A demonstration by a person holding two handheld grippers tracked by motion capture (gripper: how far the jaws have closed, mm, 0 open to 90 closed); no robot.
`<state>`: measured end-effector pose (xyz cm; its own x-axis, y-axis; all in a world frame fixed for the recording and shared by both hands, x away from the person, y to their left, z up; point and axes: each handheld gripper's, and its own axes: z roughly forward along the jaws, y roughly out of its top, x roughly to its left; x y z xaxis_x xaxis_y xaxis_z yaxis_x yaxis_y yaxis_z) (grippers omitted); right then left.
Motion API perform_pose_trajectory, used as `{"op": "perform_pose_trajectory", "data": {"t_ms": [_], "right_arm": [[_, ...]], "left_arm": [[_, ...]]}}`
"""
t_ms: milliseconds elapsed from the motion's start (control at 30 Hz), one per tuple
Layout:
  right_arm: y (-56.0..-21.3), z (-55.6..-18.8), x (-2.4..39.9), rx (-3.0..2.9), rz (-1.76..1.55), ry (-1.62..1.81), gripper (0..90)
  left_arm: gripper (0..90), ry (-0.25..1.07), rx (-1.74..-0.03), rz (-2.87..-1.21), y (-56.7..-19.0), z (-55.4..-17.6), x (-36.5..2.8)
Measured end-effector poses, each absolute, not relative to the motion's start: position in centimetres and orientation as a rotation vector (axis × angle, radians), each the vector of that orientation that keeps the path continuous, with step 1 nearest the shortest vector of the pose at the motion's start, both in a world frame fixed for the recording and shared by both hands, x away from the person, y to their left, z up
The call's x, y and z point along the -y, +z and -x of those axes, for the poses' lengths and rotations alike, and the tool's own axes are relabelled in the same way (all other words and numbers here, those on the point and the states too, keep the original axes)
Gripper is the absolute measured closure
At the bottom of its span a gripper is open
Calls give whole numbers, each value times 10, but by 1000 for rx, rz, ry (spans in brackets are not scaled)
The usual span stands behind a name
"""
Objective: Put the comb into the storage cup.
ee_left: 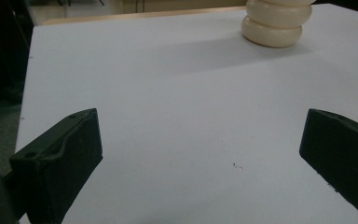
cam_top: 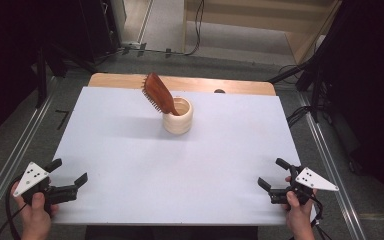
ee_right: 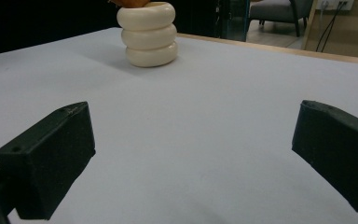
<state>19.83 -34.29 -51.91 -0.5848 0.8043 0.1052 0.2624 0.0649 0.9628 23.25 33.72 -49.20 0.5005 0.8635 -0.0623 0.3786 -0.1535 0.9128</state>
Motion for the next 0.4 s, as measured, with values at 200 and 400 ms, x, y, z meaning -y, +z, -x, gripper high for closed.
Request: {"op": "perform_pose_trajectory", "data": {"t_ms": [200, 400], "right_arm": [[-519, -199, 344, -1880, -1063, 1550, 0], [-519, -197, 346, -1847, -1084, 1555, 0]], "left_arm": [[0, 606, -1048, -1758, -494, -231, -334], [0, 599, -1055, -1761, -495, -230, -333]]}}
